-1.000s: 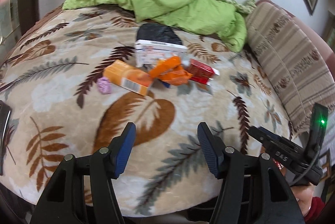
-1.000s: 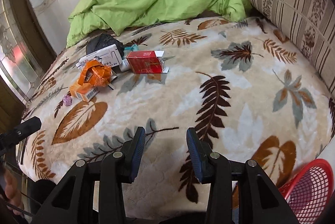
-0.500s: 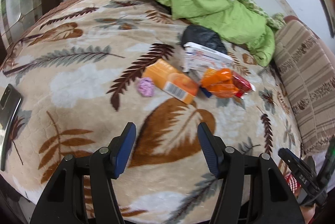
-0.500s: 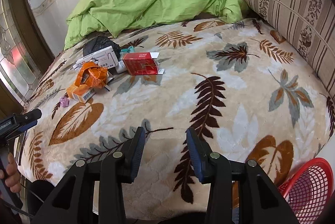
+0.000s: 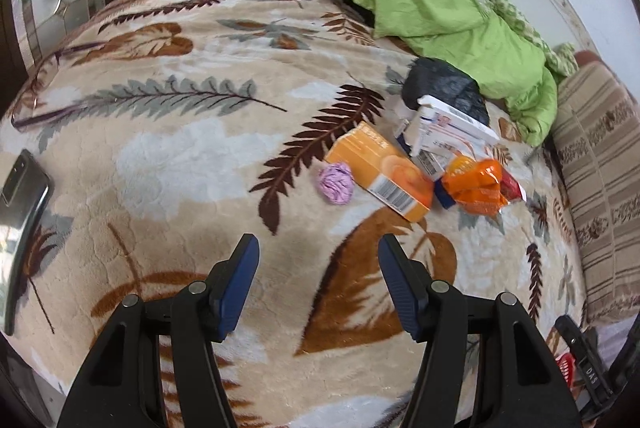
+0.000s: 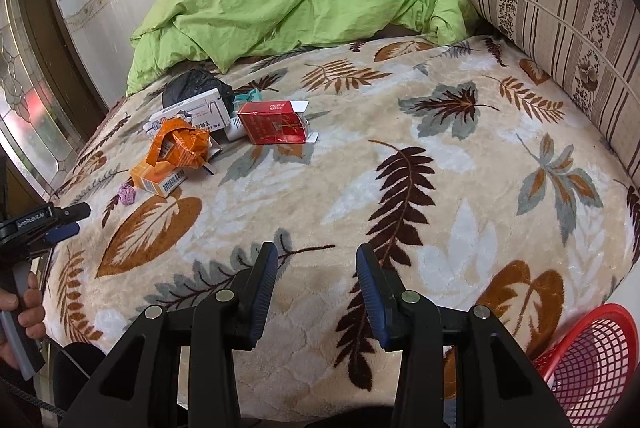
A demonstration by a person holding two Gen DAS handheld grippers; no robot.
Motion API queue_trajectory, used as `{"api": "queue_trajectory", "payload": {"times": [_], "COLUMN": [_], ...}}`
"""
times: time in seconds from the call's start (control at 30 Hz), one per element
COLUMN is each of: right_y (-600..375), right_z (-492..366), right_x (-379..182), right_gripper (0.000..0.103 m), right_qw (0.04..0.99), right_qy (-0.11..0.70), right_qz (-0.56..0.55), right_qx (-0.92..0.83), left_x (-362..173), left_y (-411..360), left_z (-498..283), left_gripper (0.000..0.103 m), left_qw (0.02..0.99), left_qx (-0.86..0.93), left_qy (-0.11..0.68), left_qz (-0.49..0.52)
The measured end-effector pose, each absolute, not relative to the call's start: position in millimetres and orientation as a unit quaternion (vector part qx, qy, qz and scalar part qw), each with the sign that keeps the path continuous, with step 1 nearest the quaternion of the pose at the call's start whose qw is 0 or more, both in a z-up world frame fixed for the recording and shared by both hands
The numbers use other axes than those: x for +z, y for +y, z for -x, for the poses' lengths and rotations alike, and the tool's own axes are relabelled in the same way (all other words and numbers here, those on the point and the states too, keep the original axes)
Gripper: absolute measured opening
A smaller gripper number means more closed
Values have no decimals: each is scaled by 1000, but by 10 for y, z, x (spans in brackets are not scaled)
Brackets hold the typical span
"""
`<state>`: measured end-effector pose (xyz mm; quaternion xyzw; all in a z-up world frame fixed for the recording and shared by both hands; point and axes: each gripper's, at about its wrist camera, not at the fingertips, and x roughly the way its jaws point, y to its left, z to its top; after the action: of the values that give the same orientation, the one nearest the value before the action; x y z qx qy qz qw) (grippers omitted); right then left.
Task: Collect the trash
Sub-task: 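Move both open tools back over the trash on the bed, then grasp the purple paper ball with the left tool while the right tool grasps the orange wrapper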
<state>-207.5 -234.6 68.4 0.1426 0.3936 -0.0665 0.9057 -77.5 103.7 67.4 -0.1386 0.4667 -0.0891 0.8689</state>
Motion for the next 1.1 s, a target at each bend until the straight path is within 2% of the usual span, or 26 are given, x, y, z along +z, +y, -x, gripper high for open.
{"api": "queue_trajectory", "payload": {"times": [0.23, 0.43, 0.53, 0.7, 0.9, 0.93, 1.03, 1.1], "right_y": [-2363, -2346, -2347, -2348, -2297, -2284, -2200, -2068], "right_z": [2050, 2040, 2044, 2045, 1988, 1965, 1797, 1613], "right_x": [664, 662, 659, 655, 654, 667, 720, 782], "right_gripper": [43, 43, 43, 43, 44, 45, 63, 64], "right_qw": [903, 902, 902, 902, 900, 901, 904, 910], "right_qy": [397, 399, 400, 401, 408, 406, 396, 388], "right_qz": [-154, -149, -150, -148, -150, -154, -158, -141], "right_qx": [-64, -65, -65, -65, -34, -24, 12, 31], "left_x": [551, 473, 437, 277, 310, 323, 378, 414], "left_y": [1211, 983, 811, 639, 687, 696, 726, 748], "left_z": [602, 363, 239, 84, 208, 241, 384, 478], "left_gripper": [61, 60, 54, 26, 25, 25, 25, 25], "left_qw": [859, 860, 866, 869, 884, 885, 890, 893], "left_qx": [-90, -109, -107, -90, -87, -88, -91, -93], "left_qy": [472, 471, 469, 475, 450, 448, 438, 431], "left_qz": [175, 161, 139, 105, 95, 92, 87, 87]}}
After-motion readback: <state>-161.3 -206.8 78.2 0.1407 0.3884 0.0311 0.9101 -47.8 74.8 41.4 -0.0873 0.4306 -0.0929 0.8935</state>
